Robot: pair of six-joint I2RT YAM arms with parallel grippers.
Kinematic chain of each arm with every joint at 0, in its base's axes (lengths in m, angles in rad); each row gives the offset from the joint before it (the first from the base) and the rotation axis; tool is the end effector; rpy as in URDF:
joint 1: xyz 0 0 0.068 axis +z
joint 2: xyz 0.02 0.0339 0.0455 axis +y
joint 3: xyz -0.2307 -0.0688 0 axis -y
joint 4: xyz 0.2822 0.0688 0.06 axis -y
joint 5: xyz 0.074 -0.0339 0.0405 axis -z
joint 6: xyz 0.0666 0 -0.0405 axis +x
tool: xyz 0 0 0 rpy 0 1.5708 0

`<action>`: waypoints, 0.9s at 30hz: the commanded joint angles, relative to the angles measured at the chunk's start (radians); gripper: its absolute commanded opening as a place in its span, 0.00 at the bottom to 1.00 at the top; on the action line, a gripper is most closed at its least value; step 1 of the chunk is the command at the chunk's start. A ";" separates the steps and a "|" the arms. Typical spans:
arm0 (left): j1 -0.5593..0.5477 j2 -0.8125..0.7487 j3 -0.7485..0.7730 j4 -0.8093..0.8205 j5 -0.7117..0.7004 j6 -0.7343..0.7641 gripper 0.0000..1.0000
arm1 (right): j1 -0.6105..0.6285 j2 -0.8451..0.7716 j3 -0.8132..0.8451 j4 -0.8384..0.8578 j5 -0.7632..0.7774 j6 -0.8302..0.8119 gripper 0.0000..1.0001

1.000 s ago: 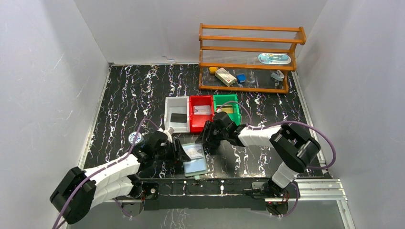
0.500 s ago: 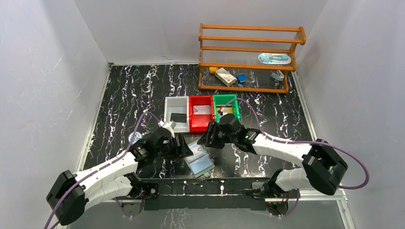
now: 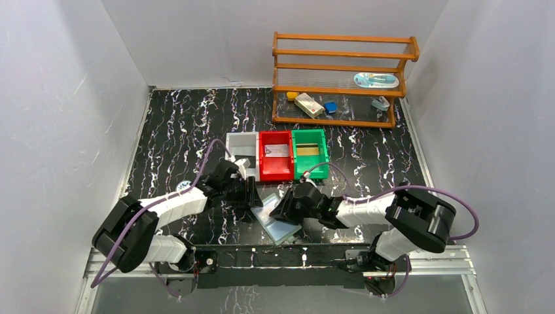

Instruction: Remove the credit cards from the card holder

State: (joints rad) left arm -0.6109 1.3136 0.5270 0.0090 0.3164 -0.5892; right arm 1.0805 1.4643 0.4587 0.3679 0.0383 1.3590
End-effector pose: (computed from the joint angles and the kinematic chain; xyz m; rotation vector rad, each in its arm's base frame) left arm 0.2346 -0.1896 0.0829 0.1943 2.5004 -0.9212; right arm 0.1483 0.2725 0.0530 0.3762 2.5082 1.1827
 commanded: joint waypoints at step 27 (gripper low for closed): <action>-0.121 -0.172 0.046 -0.166 -0.092 0.003 0.53 | -0.082 0.027 0.084 -0.191 0.008 -0.189 0.33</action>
State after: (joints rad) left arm -0.7288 1.1130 0.5110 -0.1219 0.2356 -0.6495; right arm 0.9901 1.4673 0.5072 0.2558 -0.0025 1.2182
